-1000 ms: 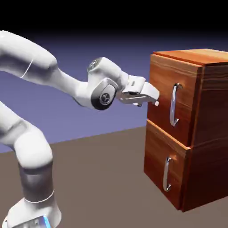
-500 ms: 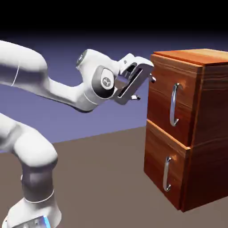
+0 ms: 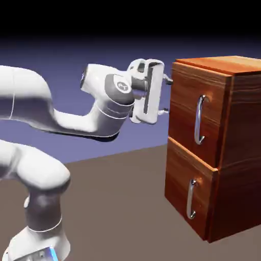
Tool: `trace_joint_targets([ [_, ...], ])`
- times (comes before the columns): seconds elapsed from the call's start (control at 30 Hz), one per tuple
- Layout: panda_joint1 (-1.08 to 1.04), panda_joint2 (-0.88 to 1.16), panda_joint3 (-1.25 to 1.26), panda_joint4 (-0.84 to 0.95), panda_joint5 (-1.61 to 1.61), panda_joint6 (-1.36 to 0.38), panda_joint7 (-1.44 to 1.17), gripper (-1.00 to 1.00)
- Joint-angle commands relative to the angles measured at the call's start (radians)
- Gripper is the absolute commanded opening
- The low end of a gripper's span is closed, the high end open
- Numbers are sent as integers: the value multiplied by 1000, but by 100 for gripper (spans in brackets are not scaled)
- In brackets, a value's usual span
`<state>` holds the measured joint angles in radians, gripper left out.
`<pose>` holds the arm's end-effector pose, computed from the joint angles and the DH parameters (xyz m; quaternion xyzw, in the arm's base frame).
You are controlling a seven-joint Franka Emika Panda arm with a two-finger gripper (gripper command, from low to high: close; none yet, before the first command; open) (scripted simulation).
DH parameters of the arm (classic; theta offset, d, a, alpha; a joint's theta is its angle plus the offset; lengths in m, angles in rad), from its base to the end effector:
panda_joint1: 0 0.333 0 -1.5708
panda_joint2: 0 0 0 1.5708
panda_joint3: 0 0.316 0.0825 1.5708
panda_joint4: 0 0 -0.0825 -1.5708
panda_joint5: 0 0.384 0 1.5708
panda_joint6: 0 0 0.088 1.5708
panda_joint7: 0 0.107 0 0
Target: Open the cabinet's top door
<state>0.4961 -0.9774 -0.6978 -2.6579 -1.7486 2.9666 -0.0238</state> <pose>0.3273 -0.0418 0.5550 0.6431 0.4666 0.4982 0.3472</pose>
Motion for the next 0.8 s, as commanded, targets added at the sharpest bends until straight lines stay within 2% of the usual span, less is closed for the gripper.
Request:
trace_joint_targets([
  [0.0,12,-10,-17,4,-44,-2,-19,0],
  [0.77,289,-243,-417,91,-1044,-42,-457,0],
])
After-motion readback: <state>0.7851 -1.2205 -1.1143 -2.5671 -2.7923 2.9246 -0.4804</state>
